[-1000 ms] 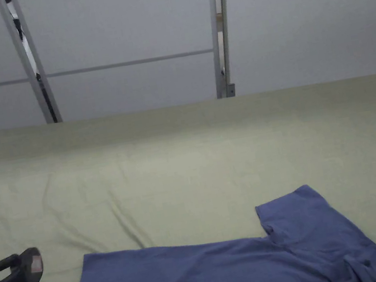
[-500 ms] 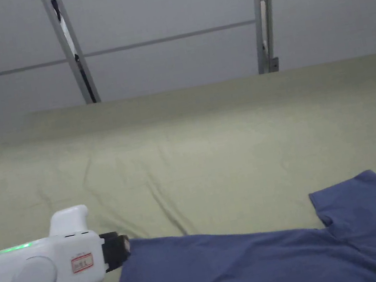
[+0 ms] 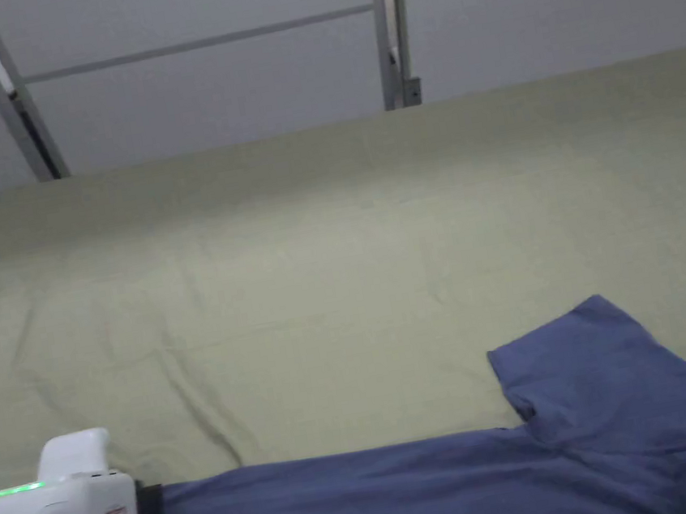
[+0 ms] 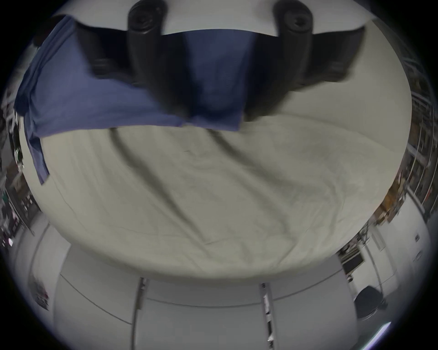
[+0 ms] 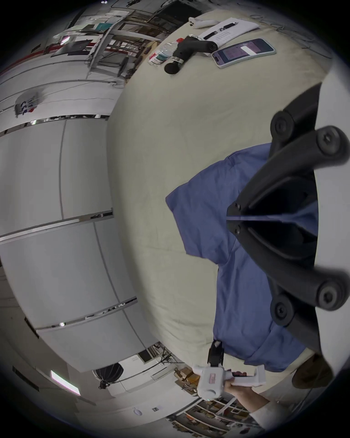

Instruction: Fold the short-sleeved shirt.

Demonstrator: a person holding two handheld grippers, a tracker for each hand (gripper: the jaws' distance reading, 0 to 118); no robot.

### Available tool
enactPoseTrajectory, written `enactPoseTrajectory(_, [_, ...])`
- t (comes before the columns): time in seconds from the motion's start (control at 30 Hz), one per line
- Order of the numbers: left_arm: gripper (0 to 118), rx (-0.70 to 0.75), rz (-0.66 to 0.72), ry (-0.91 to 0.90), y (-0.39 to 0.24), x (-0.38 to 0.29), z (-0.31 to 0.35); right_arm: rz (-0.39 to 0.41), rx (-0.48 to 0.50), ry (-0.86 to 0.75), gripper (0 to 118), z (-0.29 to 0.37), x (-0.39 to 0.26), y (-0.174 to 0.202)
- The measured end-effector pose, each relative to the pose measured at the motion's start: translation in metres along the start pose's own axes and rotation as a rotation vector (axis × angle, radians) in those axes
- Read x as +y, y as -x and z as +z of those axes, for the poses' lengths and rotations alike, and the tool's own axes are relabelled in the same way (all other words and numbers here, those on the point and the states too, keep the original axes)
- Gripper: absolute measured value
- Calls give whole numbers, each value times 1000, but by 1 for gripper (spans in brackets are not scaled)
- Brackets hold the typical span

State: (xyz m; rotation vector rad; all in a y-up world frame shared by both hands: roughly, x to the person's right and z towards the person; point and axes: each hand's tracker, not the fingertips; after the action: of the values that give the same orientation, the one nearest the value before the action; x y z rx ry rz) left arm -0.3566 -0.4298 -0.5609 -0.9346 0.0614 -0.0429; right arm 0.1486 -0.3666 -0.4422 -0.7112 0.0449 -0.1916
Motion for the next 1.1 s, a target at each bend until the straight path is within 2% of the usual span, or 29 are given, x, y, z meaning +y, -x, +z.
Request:
enactPoseTrajectory(0.03, [3, 0, 3, 3, 0, 1, 2, -17, -11, 33, 35, -11, 5, -4])
enactPoseTrajectory(0.1, [3, 1, -26, -2, -6, -1, 5, -37, -18, 111, 117, -42, 15, -16])
enactPoseTrajectory(0.17, [3, -39, -13, 18, -6, -4, 9, -62, -21, 118, 118, -63, 26, -26])
enactPoseTrajectory(0.27, [3, -74, 55, 18, -4, -6, 20, -136, -135, 204, 118, -106, 37, -58])
enactPoseTrajectory(0.3, [3, -86, 70, 23, -2, -6, 24, -185, -143, 246, 118, -119, 39, -68])
enactPoseTrajectory(0.37, [3, -86, 72, 19, -8, -9, 37, -265, -88, 326, 109, -136, 41, -75])
enactPoseTrajectory(0.4, [3, -83, 71, 16, -10, -10, 41, -279, -40, 393, 96, -143, 40, -76])
enactPoseTrajectory(0.43, [3, -85, 72, 19, -12, -10, 44, -273, -40, 425, 95, -148, 37, -73])
enactPoseTrajectory(0.47, [3, -87, 74, 22, -6, -7, 41, -152, -117, 372, 95, -145, 37, -62])
enactPoseTrajectory(0.5, [3, -89, 75, 25, -7, -7, 43, -75, -129, 398, 89, -143, 37, -50])
enactPoseTrajectory(0.53, [3, -87, 74, 23, -8, -7, 45, -13, -163, 412, 78, -143, 35, -42])
enactPoseTrajectory(0.57, [3, -87, 72, 19, -10, -8, 48, 67, -200, 426, 64, -142, 34, -35])
enactPoseTrajectory(0.6, [3, -85, 70, 16, -8, -6, 49, 96, -184, 418, 31, -138, 36, -33])
enactPoseTrajectory(0.63, [3, -86, 73, 14, -7, -6, 52, 51, -123, 403, 3, -133, 39, -36])
enactPoseTrajectory(0.67, [3, -91, 78, 8, -6, -6, 57, -42, -45, 400, 3, -129, 42, -39])
enactPoseTrajectory(0.7, [3, -95, 82, 4, -6, -5, 63, -110, -50, 387, 3, -122, 43, -40])
enactPoseTrajectory(0.73, [3, -101, 86, -2, -3, -5, 69, -102, -64, 365, 3, -117, 43, -38])
enactPoseTrajectory(0.8, [3, -115, 91, -19, 3, -4, 87, -30, -64, 303, 3, -96, 47, -36])
enactPoseTrajectory(0.97, [3, -138, 98, -71, 24, -11, 146, 7, 13, 209, 3, -25, 54, -34])
enactPoseTrajectory(1.1, [3, -164, 79, -53, 37, -43, 185, -33, 81, 178, 3, 35, 45, -47])
